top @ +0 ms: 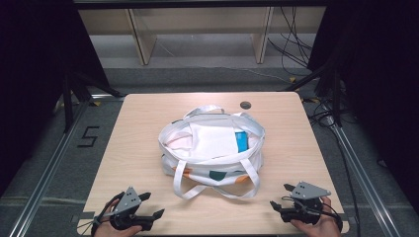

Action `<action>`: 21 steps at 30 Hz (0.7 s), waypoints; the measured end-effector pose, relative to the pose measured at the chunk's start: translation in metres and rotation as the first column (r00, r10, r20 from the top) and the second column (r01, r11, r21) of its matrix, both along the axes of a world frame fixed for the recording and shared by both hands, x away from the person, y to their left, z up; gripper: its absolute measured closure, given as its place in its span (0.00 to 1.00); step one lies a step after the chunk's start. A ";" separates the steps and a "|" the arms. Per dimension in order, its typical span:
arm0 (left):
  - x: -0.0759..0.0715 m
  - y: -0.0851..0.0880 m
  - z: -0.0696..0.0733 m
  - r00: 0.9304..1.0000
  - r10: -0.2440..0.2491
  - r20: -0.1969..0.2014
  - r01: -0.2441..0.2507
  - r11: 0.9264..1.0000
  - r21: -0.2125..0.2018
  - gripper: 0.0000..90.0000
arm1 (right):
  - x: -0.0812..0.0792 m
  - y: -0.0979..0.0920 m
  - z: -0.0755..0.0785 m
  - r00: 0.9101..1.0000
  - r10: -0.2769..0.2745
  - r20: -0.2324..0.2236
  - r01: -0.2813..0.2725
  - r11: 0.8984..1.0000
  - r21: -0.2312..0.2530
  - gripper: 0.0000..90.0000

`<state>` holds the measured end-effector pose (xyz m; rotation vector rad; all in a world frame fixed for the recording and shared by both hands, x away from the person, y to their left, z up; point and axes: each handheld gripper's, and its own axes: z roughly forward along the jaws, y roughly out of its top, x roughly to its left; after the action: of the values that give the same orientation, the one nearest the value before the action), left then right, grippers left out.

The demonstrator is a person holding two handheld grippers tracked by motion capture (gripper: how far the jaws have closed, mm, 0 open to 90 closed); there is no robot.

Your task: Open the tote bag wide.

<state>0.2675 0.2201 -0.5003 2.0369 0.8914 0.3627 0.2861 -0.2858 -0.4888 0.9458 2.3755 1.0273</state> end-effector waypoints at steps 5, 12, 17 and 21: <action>0.001 0.002 0.001 1.000 -0.013 0.006 0.013 0.999 0.031 0.28 | -0.003 -0.002 -0.002 1.000 -0.005 -0.004 0.005 1.000 -0.007 0.28; 0.000 -0.001 0.000 1.000 -0.001 -0.016 0.001 1.000 0.005 0.28 | -0.005 -0.004 -0.005 1.000 -0.010 -0.021 0.009 1.000 -0.015 0.28; 0.000 -0.001 -0.002 1.000 -0.003 -0.001 0.003 1.000 -0.006 0.28 | -0.006 -0.005 -0.006 1.000 -0.010 -0.026 0.010 1.000 -0.026 0.27; 0.001 0.000 -0.002 1.000 -0.006 -0.004 0.006 1.000 0.012 0.28 | -0.005 -0.006 -0.007 1.000 0.001 -0.015 -0.002 0.999 -0.034 0.27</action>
<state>0.2685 0.2201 -0.5020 2.0513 0.8867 0.3618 0.2813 -0.2919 -0.4962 0.9428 2.3985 0.9802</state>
